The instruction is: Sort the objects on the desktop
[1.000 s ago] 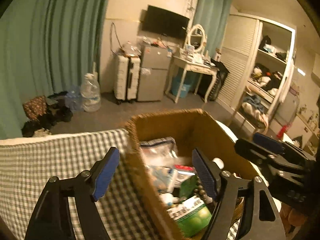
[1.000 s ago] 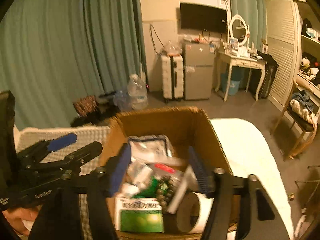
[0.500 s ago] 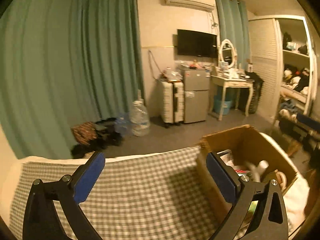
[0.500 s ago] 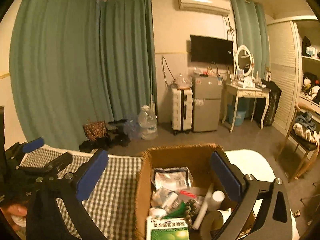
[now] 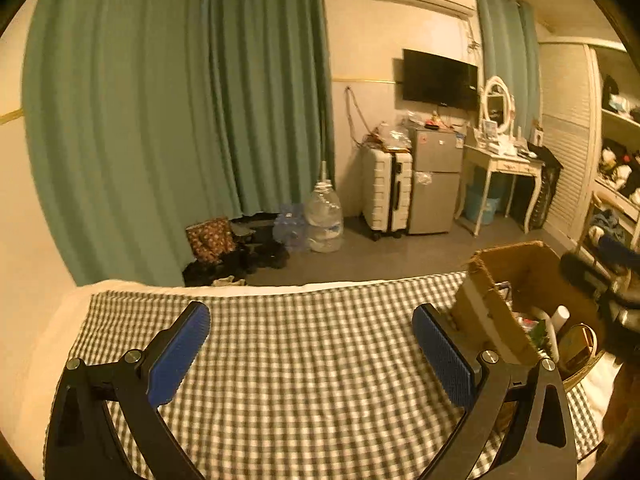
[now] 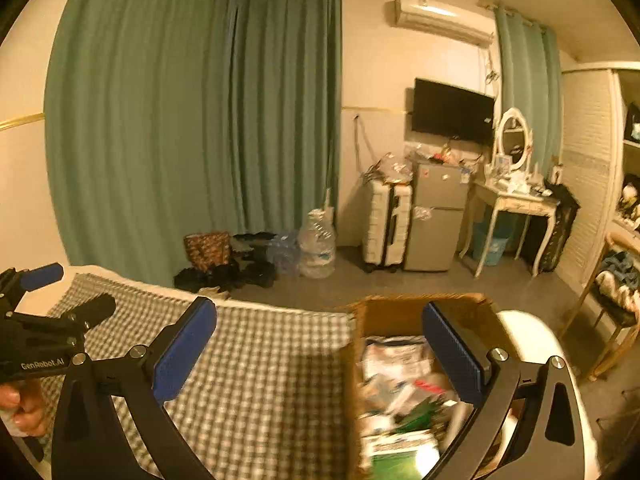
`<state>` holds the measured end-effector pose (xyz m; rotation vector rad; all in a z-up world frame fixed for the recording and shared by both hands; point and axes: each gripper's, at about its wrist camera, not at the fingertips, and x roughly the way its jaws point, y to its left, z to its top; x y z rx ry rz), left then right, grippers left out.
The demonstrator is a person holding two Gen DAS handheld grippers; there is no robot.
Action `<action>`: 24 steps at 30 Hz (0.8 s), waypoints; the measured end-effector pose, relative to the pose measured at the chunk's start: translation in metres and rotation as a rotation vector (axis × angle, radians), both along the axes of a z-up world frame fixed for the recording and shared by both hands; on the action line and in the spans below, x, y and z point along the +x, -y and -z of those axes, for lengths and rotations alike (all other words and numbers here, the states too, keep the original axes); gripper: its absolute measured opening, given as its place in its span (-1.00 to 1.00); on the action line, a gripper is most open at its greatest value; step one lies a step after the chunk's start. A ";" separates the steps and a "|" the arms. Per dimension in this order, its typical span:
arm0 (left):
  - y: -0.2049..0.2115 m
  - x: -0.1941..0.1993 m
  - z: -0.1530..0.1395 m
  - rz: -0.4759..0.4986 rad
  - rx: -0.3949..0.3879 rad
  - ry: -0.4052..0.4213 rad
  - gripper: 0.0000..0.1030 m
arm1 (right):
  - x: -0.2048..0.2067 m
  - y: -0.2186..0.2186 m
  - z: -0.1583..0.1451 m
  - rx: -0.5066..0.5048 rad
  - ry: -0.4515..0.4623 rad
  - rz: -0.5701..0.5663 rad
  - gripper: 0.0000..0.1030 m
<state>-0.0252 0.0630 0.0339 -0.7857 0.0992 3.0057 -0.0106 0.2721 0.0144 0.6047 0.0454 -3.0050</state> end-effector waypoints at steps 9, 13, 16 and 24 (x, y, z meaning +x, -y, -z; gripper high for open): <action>0.048 0.020 0.009 -0.115 -0.013 -0.010 1.00 | -0.002 0.044 0.032 -0.019 0.089 -0.059 1.00; 0.056 0.024 0.015 -0.131 0.002 -0.011 1.00 | -0.001 0.052 0.036 -0.017 0.095 -0.068 1.00; 0.063 0.020 0.020 -0.149 0.000 0.005 1.00 | 0.001 0.057 0.039 -0.021 0.099 -0.075 1.00; 0.063 0.022 0.032 -0.146 -0.002 0.018 1.00 | 0.001 0.071 0.043 -0.010 0.112 -0.090 1.00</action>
